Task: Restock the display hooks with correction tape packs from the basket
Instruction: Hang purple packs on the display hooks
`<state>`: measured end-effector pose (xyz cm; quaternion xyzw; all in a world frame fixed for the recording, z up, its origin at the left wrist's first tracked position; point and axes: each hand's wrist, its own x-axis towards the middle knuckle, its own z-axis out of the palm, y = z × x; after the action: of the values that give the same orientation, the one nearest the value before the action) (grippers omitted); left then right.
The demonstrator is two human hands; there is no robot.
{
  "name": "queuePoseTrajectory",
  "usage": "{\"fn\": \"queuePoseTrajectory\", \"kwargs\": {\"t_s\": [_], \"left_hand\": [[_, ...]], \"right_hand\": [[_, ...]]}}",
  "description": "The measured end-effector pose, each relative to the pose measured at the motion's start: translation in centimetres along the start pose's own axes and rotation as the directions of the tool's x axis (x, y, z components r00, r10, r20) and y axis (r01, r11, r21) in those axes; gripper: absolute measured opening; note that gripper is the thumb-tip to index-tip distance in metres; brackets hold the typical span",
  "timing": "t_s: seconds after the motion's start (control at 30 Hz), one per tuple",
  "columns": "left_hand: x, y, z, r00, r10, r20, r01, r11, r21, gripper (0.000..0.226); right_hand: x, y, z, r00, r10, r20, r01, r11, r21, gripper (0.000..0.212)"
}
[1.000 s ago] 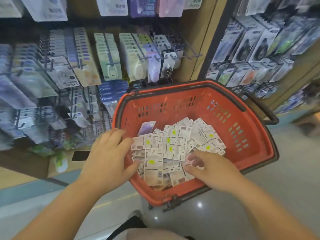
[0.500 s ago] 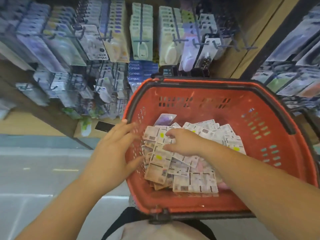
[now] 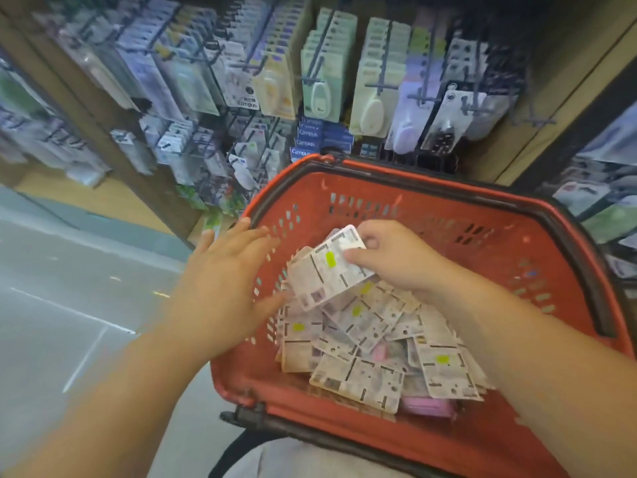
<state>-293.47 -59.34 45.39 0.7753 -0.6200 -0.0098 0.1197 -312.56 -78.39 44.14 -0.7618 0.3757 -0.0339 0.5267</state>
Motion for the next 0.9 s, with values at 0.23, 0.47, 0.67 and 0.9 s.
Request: {"fn": "queuePoseTrajectory", "kwargs": {"t_s": [0.23, 0.47, 0.67, 0.9], "left_hand": [[2.9, 6.0, 1.4, 0.986, -0.008, 0.169, 0.043, 0.978, -0.203, 0.089], [3.0, 4.2, 2.9, 0.876, -0.307, 0.372, 0.456, 0.776, -0.435, 0.036], [2.4, 3.3, 3.3, 0.833, -0.348, 0.430, 0.553, 0.517, -0.653, 0.033], [2.6, 3.9, 2.8, 0.820, -0.347, 0.455, 0.566, 0.379, -0.732, 0.030]], "right_hand": [[-2.8, -1.6, -1.3, 0.998, 0.017, 0.054, -0.041, 0.874, 0.485, 0.026], [-0.4, 6.2, 0.1, 0.948, 0.303, 0.094, -0.285, 0.944, -0.166, 0.042], [0.3, 8.0, 5.2, 0.964, 0.217, 0.151, -0.044, 0.694, -0.719, 0.094], [0.7, 7.3, 4.7, 0.977, 0.190, 0.100, -0.060, 0.691, -0.721, 0.018]]}}
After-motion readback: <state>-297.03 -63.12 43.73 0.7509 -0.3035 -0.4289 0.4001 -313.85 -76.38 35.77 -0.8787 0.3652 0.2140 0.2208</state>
